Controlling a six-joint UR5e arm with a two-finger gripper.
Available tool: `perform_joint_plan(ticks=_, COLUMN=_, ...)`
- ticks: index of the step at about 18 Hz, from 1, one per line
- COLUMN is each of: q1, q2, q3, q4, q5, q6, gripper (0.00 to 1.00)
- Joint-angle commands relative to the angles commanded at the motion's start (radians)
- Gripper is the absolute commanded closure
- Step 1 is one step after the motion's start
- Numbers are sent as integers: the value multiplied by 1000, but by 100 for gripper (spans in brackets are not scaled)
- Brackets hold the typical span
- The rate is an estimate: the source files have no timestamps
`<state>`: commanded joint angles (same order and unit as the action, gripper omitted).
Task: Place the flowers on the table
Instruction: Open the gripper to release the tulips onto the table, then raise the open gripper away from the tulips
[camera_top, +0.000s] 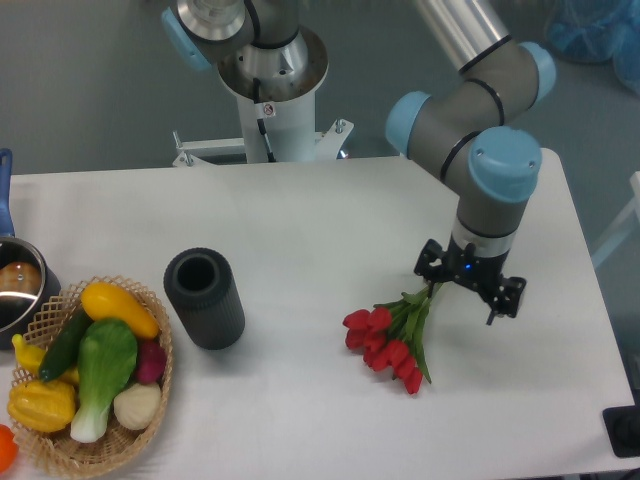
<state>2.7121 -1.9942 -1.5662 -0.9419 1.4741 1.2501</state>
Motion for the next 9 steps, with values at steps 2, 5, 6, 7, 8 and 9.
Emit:
perform_joint_plan(ticks=2, q1=-3, q2=-1, q3=14, q4=0, q5=3, q6=2, gripper=0)
perform_joint_plan(ticks=5, q1=1, q2=-6, q3=29, q4=3, q5=15, q6=47, gripper=0)
perform_joint_plan(ticks=6, q1=9, q2=-6, q3=29, q4=3, q5=17, q6=66, gripper=0)
perform_joint_plan(ticks=7, q1=14, q2=-6, q3=28, q4=3, q5=17, q6=72, gripper=0)
perform_joint_plan(ticks=8, q1=15, q2=-6, q3=26, q4=3, q5=17, q6=74, gripper=0)
perform_joint_plan(ticks=9, q1=15, q2=-5, q3=25, q4=3, q5=17, q6=74, gripper=0)
